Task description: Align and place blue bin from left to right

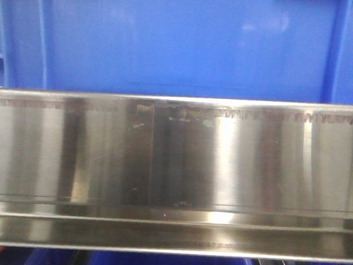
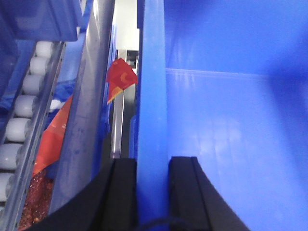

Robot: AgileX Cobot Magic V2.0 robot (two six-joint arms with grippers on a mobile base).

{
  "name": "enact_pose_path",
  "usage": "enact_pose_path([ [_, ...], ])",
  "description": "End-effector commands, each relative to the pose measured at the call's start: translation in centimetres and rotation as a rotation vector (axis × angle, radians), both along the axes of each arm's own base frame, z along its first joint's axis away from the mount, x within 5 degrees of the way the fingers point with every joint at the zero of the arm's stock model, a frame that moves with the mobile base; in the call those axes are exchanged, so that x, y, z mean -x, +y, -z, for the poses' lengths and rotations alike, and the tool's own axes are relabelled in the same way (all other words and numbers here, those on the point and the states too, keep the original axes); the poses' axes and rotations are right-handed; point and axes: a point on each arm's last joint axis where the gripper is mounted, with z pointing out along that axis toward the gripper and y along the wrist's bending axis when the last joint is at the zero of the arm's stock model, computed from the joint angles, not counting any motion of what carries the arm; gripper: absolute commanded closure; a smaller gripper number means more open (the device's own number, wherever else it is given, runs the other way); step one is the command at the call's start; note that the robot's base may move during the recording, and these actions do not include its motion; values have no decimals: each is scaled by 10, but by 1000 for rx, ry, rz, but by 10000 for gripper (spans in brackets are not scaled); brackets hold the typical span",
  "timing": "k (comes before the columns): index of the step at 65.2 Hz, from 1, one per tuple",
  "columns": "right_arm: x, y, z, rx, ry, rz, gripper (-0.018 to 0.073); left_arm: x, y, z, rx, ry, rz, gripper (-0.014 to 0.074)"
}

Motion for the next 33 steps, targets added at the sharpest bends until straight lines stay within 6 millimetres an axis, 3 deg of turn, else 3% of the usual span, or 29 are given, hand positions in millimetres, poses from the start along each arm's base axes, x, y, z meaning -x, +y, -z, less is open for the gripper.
enact_pose_path([
  [1, -2, -1, -10, -45, -56, 15, 640, 1, -3, -5, 29, -14, 8, 708],
  [17, -1, -2, -10, -38, -43, 21, 630, 1, -4, -4, 35, -8, 10, 668],
  [25, -1, -2, -10, -36, -41, 23, 575, 0, -4, -4, 32, -10, 9, 465],
  [33, 0, -3, -19, -38, -43, 32, 313, 1, -3, -5, 28, -9, 9, 237],
])
